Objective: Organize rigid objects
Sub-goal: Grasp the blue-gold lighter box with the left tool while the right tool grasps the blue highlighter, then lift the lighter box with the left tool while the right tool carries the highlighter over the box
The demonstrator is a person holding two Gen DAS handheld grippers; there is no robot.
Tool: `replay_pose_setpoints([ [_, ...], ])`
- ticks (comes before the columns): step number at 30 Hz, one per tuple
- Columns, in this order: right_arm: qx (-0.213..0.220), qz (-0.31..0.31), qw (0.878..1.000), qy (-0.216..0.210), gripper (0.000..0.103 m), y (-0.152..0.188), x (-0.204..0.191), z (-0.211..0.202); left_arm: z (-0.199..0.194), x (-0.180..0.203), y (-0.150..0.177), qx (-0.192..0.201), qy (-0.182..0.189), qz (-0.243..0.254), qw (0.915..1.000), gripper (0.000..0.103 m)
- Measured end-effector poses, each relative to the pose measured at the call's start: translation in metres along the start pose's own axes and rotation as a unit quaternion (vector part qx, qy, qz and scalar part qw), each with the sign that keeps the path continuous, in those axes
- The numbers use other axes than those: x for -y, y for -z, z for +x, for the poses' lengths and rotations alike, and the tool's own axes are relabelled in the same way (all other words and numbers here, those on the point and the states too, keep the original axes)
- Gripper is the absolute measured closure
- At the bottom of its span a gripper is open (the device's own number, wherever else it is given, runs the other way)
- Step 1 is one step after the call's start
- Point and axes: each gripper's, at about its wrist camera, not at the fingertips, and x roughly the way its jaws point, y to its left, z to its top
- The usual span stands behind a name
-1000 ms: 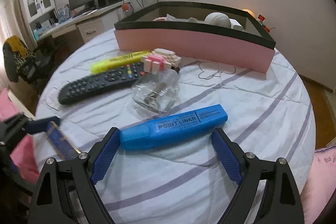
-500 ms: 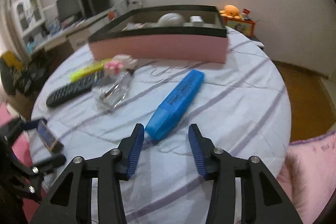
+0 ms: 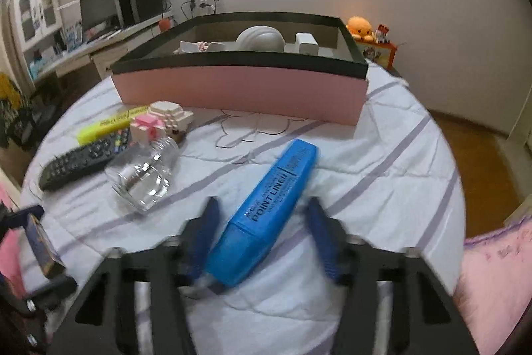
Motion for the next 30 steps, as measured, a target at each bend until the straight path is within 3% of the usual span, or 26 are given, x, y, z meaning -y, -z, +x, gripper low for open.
replay_pose_setpoints([
  [1,0.001,0.000,1.000,-0.003,0.071,0.001,0.003,-0.002,-0.001,-0.001,0.000,0.004,0.000,-0.002,1.0000,0.019],
  [3,0.000,0.004,1.000,-0.011,0.076,0.003,0.011,-0.005,-0.002,-0.003,-0.001,0.007,0.005,-0.005,1.0000,0.019],
  [7,-0.004,0.011,0.999,-0.035,0.076,0.008,0.019,-0.015,-0.003,-0.004,-0.002,0.007,0.008,-0.005,0.9999,0.019],
  [14,0.001,0.003,1.000,-0.026,0.076,0.013,0.017,-0.016,-0.001,-0.002,-0.002,0.006,0.005,0.001,1.0000,0.019],
  [20,0.010,-0.017,1.000,-0.010,0.066,0.009,0.009,-0.009,-0.002,-0.002,-0.003,0.005,0.004,-0.002,1.0000,0.019],
  [23,0.007,-0.015,1.000,-0.016,0.076,0.009,0.010,-0.011,-0.003,-0.002,-0.004,0.006,0.004,-0.001,1.0000,0.019],
  [30,0.010,0.006,0.998,-0.059,0.076,0.007,0.015,-0.027,-0.009,-0.005,-0.015,0.014,0.003,0.003,0.9999,0.019],
])
